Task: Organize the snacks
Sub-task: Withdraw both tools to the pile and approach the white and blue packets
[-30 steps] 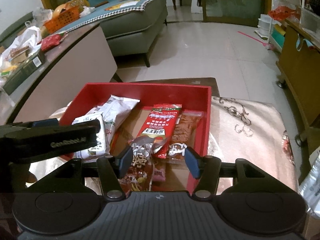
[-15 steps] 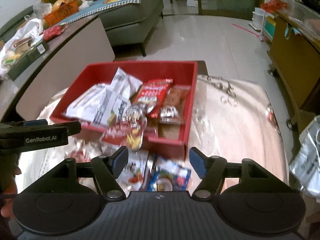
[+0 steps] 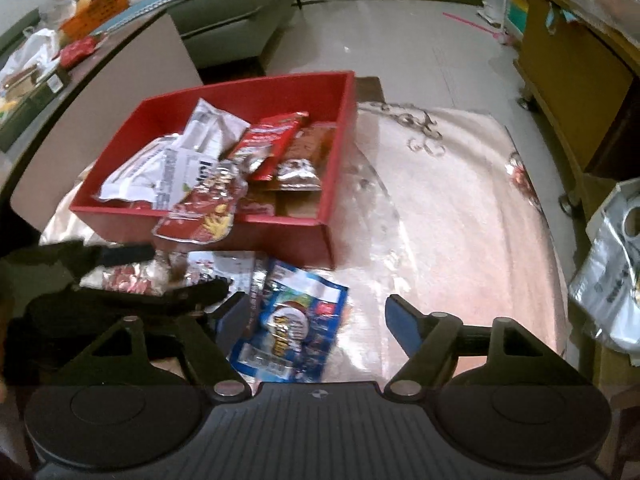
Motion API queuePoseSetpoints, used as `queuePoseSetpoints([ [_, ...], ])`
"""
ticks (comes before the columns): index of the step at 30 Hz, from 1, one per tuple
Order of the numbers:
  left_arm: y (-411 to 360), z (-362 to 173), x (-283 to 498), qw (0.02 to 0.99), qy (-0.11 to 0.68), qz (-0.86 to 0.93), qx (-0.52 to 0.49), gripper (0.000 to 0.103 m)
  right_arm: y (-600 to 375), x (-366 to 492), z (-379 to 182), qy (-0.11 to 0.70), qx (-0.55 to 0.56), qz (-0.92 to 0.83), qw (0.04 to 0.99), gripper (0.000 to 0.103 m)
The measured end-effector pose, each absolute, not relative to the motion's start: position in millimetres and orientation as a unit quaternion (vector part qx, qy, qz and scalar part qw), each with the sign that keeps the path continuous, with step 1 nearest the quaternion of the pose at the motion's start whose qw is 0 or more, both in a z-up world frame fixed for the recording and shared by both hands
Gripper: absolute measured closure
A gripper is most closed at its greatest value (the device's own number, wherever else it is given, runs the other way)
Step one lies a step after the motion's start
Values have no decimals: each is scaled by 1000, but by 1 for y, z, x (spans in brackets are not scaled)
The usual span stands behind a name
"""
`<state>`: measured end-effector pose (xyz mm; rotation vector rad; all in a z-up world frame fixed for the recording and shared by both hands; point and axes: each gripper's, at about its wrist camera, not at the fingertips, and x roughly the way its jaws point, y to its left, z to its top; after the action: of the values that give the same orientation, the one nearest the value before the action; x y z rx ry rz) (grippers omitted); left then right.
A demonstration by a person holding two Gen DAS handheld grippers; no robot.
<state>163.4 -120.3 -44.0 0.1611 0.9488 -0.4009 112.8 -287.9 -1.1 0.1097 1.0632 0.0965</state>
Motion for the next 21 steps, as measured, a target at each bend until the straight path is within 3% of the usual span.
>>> queuePoseSetpoints([
  [9,-132,-67,175,830,507,-225,59,21,-309,119,-20,530,62,28,846,22],
  [15,-136,-69,119,814,517,-222,143,20,-304,115,-19,534,66,44,842,18],
  [21,-110,-59,67,785,547,-263,121,22,-296,110,-22,546,66,66,832,16],
])
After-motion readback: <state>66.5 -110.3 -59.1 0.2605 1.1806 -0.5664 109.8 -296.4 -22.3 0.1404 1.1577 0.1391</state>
